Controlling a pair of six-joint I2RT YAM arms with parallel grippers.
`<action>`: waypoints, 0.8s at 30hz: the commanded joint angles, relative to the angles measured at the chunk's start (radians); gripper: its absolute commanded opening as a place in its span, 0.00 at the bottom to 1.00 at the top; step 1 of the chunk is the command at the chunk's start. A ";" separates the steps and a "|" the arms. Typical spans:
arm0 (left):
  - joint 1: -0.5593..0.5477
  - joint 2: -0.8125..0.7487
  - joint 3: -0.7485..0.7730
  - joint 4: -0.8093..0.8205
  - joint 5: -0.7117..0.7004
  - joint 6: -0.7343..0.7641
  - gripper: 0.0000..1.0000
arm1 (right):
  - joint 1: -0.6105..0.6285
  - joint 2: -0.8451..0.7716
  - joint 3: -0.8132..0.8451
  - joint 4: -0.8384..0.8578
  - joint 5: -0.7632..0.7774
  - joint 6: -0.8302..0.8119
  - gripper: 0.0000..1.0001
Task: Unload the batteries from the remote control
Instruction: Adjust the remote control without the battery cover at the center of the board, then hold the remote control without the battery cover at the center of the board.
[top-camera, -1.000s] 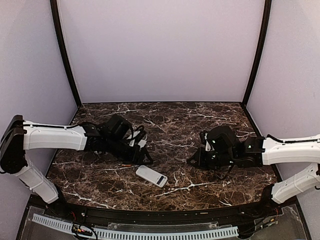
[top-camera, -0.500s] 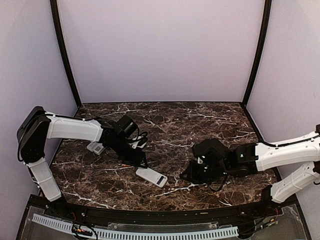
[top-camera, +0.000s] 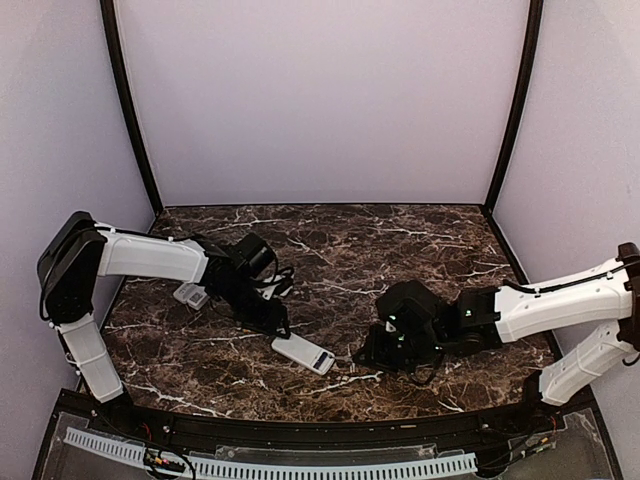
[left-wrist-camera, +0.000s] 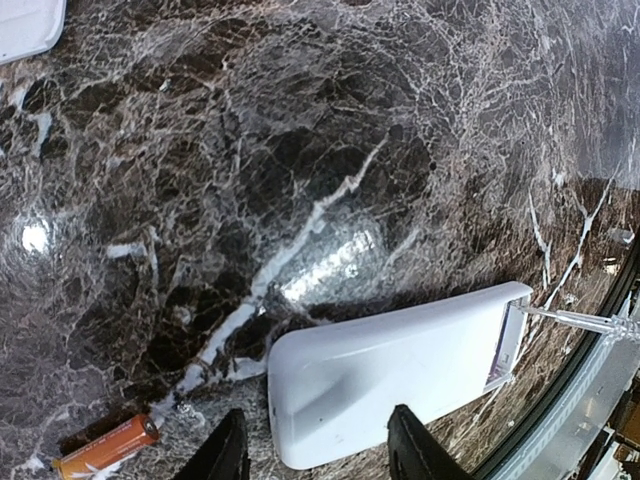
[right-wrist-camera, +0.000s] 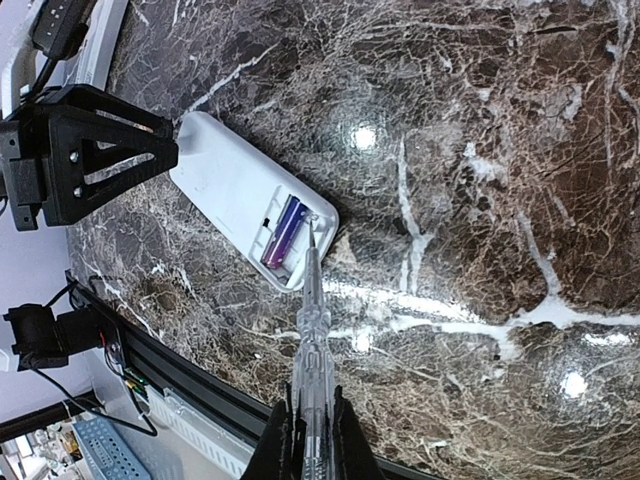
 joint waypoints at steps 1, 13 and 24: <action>0.004 0.006 0.001 -0.020 0.007 0.008 0.44 | 0.010 0.016 0.030 0.030 -0.023 0.003 0.00; 0.005 0.034 0.005 -0.026 0.031 0.008 0.34 | 0.011 0.067 0.064 -0.026 -0.025 0.059 0.00; 0.003 0.050 0.005 -0.031 0.037 0.009 0.26 | 0.009 0.109 0.061 -0.001 -0.030 0.097 0.00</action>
